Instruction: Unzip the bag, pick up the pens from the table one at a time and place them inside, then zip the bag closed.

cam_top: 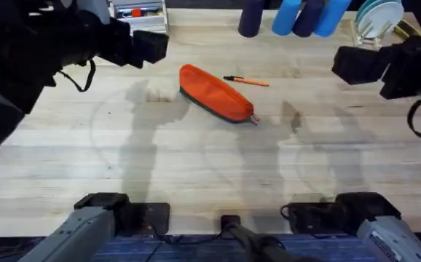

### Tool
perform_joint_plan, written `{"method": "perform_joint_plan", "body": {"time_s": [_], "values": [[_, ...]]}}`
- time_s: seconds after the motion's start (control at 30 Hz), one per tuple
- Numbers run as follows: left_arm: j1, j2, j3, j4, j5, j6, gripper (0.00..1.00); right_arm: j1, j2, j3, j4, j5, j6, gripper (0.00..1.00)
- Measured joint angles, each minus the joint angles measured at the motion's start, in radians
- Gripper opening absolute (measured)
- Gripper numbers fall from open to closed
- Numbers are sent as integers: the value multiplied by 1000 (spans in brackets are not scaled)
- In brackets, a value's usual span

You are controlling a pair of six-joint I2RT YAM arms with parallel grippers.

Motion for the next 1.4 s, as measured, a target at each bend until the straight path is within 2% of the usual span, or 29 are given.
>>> {"method": "perform_joint_plan", "body": {"time_s": [0.1,0.23,0.33,0.4,0.5,0.77,1.13,1.4], "values": [[0,0,0,-20,46,125,994,0,0,0,0,-1,0,997],[0,2,0,-66,130,372,994,0,0,0,0,-5,-1,997],[0,25,0,-71,180,528,994,0,0,0,0,-6,-1,997],[0,53,0,-71,199,598,994,0,0,0,-1,-7,-3,997],[0,105,0,-66,222,667,992,0,0,0,-1,-7,-3,996],[4,217,0,33,319,731,992,0,0,0,-1,-7,-3,997],[48,378,104,16,468,741,991,0,0,0,-1,-7,-3,997],[55,457,134,64,500,743,993,0,0,0,-4,-7,-3,997]]}}
